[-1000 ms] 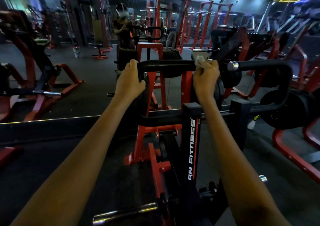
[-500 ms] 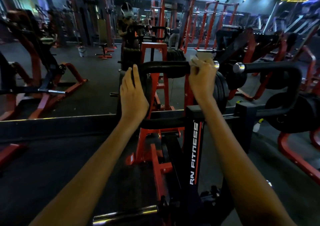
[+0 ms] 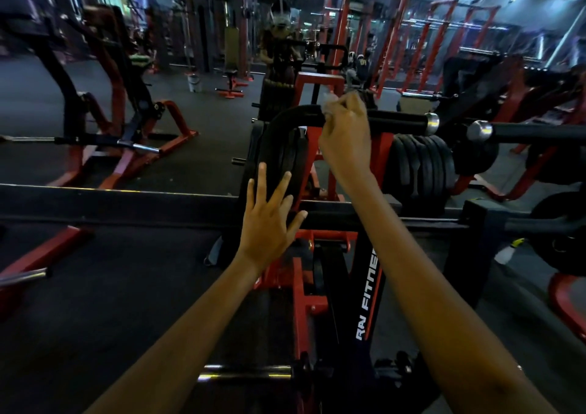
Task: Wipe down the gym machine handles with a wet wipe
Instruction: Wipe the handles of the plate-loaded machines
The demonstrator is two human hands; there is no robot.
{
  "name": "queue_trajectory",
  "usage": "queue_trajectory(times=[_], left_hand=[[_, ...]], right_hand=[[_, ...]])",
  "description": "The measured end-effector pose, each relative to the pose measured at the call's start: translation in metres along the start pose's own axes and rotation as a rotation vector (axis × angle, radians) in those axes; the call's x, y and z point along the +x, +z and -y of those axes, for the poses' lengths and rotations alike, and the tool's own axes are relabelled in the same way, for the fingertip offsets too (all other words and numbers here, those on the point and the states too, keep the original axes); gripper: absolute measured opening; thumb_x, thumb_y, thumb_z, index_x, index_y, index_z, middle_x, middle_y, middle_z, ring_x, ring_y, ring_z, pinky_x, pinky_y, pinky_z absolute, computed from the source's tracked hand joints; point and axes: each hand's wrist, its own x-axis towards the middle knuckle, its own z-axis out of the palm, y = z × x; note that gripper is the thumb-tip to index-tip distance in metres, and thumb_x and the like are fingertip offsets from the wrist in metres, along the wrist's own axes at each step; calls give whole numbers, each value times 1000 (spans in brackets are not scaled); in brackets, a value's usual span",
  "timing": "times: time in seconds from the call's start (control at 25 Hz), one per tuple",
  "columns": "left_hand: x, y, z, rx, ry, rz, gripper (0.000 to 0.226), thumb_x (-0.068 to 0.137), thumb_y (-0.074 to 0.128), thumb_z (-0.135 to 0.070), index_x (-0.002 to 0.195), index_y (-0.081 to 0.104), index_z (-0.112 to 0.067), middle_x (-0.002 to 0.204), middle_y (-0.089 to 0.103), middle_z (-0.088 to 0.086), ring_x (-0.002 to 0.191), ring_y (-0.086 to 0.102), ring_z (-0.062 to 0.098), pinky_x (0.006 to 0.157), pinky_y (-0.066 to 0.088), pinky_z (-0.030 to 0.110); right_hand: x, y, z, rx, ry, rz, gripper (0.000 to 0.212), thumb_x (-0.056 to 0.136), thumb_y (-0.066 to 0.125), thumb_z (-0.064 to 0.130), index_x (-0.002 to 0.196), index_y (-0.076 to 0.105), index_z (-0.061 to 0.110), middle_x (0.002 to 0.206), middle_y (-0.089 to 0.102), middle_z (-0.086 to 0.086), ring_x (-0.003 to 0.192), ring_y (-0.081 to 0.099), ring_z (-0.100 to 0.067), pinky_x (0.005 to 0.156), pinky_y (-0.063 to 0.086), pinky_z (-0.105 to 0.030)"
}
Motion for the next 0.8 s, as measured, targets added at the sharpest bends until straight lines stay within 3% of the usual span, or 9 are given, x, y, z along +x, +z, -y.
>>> queue_trajectory(times=[0.12,0.2,0.28,0.4,0.52,0.68,0.8], left_hand=[[-3,1,-3,-27,-16,7,57,91,35,-54,99,69,-9,148,39,8,142,2,39,112,13,52],[-8,1,-6,-30,-21,20,64,90,36,-59,110,66,-7,148,38,9,142,1,39,112,14,53],[-14,3,-8,-25,-26,26,72,88,37,-63,120,61,-4,149,37,10,143,0,39,112,16,54],[-18,2,-12,-11,-32,42,76,88,36,-65,125,57,-1,145,42,12,142,3,41,111,18,54],[-18,2,-12,-3,-44,69,74,88,35,-63,122,58,-2,139,48,11,142,6,42,111,20,54],[-20,2,-12,-11,-42,81,75,86,38,-64,124,57,-1,139,48,11,142,5,43,111,22,56],[-21,3,-14,9,-43,94,81,82,42,-65,129,52,0,143,43,13,142,5,43,110,21,58]], right_hand=[[3,0,-3,58,-131,54,22,91,47,1,103,65,0,103,53,-14,98,50,-20,77,39,-18],[3,-5,-12,54,-27,4,24,93,44,2,107,64,1,102,52,-14,99,50,-21,75,42,-21],[1,-3,-7,40,-6,-10,23,92,45,1,106,63,1,106,53,-14,103,49,-22,82,45,-23],[-3,10,20,49,-207,167,22,90,47,-1,106,61,0,114,51,-15,108,48,-23,90,40,-23],[1,10,21,32,-314,250,24,91,46,0,111,60,2,116,48,-14,106,48,-21,87,40,-20],[3,-3,0,-3,-50,98,25,93,45,3,113,60,5,116,48,-12,109,47,-20,89,43,-21],[3,3,11,-12,-127,132,24,91,46,2,111,59,3,120,48,-12,112,46,-20,92,43,-24]])
